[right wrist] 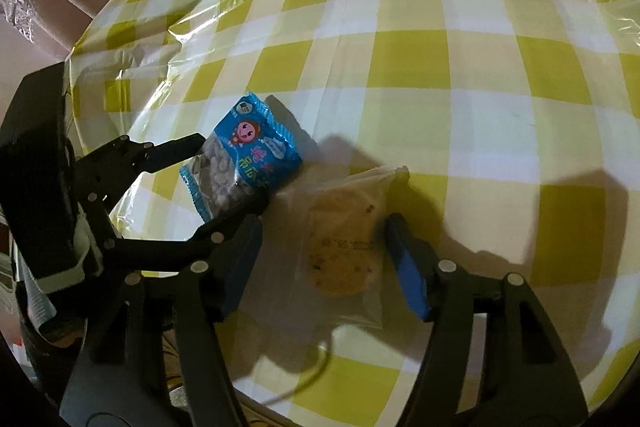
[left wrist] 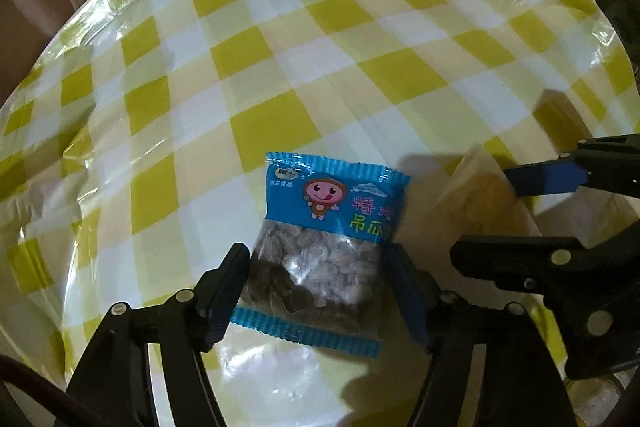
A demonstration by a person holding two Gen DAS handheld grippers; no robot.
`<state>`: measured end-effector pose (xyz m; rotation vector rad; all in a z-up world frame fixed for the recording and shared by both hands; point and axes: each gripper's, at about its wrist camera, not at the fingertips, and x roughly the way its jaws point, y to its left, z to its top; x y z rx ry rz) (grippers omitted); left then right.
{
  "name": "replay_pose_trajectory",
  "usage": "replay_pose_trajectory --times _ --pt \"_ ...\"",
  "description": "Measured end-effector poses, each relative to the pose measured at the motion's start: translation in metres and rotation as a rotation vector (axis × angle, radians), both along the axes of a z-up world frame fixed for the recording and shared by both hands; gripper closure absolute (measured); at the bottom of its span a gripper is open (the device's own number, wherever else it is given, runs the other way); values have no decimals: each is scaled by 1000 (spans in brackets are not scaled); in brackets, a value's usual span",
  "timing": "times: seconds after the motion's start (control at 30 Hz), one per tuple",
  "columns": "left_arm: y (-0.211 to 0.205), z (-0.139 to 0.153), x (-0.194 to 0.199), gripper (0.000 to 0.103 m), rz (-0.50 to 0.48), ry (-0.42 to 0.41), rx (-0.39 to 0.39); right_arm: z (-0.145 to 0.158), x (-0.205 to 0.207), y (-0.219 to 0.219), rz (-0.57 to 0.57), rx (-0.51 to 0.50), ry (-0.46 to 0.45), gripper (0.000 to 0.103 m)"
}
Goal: Organize snacks
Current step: 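Lift bean bag with left gripper while right gripper lifts cookie packet toward box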
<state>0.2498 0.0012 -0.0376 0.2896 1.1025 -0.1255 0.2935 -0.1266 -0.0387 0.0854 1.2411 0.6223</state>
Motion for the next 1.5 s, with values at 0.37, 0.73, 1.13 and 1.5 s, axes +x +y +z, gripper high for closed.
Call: replay_pose_trajectory --times 0.37,0.73,1.13,1.5 --pt "22 4 -29 45 214 -5 106 2 -12 23 59 -169 -91 41" --pt "40 13 -65 45 364 -17 193 -1 -15 -2 52 14 11 64" --pt "33 27 -100 45 414 -33 227 15 -41 -12 73 198 91 64" --pt "18 40 -129 45 439 -34 310 17 -63 -24 116 299 129 64"
